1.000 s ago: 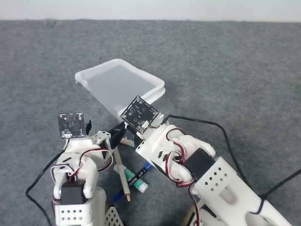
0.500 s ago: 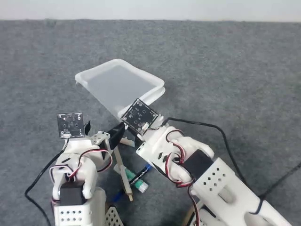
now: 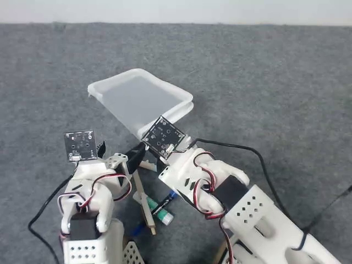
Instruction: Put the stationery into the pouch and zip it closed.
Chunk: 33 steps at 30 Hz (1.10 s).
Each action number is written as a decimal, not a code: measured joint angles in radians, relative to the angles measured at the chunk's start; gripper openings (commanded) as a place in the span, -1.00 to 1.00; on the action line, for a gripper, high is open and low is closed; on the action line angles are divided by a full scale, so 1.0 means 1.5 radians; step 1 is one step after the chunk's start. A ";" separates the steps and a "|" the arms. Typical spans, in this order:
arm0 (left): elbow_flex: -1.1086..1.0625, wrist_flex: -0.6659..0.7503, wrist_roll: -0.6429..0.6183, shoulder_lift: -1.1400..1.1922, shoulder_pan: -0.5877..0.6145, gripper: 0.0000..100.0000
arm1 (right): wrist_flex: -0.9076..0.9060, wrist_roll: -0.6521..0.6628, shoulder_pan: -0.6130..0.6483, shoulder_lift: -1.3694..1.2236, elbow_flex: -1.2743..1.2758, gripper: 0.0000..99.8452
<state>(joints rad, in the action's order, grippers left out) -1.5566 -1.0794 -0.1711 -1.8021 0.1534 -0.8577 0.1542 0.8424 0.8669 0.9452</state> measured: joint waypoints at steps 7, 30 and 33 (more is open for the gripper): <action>0.006 0.031 -0.023 0.000 0.053 -0.48 | 0.001 0.000 0.001 0.000 0.000 -0.99; 0.006 0.034 0.017 0.000 0.055 -0.98 | 0.015 -0.001 -0.017 0.000 -0.001 -0.99; 0.006 0.034 0.020 0.000 0.074 -0.98 | 0.023 0.004 -0.044 0.000 -0.001 -0.99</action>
<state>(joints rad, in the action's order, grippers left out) -1.5474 -1.0288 -0.1404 -1.8021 0.2639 -0.8239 0.1603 0.7764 0.8669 0.9436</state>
